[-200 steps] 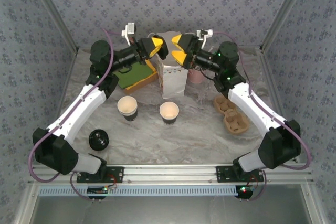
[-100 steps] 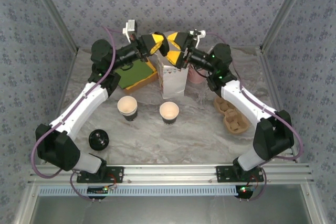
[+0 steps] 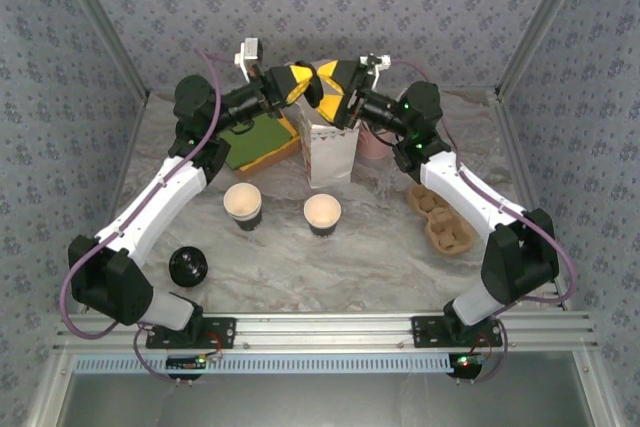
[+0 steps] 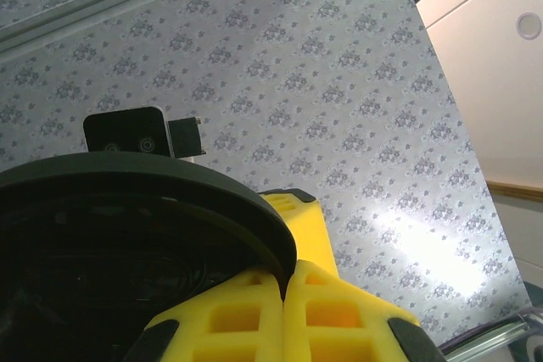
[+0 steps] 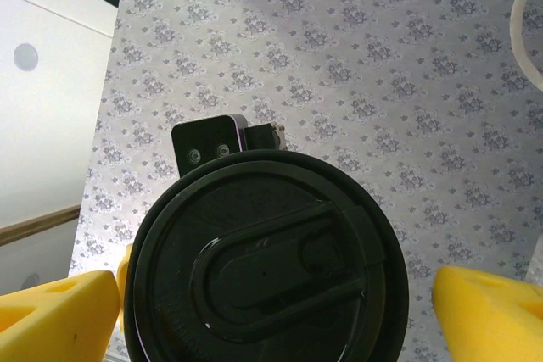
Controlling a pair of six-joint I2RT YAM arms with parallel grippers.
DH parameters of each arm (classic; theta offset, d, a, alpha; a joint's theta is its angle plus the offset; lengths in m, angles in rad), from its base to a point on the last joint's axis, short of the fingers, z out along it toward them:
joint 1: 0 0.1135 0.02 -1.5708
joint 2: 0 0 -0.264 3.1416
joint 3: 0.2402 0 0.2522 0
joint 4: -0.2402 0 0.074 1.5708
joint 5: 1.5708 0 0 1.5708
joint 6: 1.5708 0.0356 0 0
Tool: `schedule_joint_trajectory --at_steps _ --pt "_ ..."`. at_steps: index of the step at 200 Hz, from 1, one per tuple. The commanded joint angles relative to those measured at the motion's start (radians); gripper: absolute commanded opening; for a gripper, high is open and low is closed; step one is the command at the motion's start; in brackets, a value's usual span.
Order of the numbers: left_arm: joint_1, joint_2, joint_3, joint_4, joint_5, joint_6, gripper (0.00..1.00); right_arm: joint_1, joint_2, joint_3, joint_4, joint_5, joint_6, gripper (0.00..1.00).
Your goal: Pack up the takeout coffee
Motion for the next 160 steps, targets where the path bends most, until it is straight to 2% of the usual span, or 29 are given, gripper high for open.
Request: schedule_joint_trajectory --at_steps 1,62,160 --pt "-0.004 0.005 0.033 0.064 0.017 -0.007 0.0 0.008 0.008 0.044 0.041 -0.028 0.007 0.95" --pt "-0.003 0.007 0.028 0.059 0.017 -0.005 0.0 0.015 0.013 0.057 0.041 -0.037 0.002 0.87" --pt "-0.004 0.011 0.037 0.048 0.023 0.002 0.0 -0.035 -0.036 0.024 -0.021 -0.02 -0.043 0.91"
